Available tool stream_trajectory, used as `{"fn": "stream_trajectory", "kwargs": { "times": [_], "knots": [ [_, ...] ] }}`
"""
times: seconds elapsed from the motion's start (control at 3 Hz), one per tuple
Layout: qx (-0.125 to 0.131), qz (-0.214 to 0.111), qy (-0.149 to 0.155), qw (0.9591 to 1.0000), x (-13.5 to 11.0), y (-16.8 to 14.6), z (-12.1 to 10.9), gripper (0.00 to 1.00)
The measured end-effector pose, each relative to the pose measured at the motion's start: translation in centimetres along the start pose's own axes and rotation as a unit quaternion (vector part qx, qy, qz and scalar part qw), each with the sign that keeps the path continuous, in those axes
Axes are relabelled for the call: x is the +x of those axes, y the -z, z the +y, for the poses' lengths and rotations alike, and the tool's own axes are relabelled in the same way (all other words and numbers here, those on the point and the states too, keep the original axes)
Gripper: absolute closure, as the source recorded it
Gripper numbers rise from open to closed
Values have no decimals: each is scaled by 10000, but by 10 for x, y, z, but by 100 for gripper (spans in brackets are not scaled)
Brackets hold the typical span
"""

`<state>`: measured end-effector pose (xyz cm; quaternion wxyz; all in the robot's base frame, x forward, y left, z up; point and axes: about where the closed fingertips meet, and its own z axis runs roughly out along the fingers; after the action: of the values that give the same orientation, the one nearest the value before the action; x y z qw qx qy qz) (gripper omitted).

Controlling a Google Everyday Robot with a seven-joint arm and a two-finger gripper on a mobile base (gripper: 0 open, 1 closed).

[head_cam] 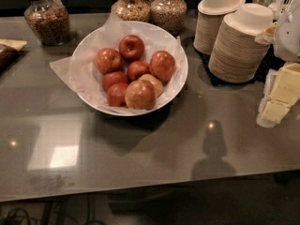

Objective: Pick apple from white bowl

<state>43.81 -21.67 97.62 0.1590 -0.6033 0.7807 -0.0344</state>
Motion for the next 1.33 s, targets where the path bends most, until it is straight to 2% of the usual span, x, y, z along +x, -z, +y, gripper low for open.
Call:
{"fn": "stream_trajectory", "kwargs": {
  "times": [0.33,0.67,1.0,1.33],
  "knots": [
    [0,0,0,10000,0,0,0,0],
    [66,-148,-6,9999,-9,-2,-4,0],
    [276,-451,217,9984,-37,-1,-14,0],
    [374,-425,195,9982,-40,-2,-17,0]
  ]
}}
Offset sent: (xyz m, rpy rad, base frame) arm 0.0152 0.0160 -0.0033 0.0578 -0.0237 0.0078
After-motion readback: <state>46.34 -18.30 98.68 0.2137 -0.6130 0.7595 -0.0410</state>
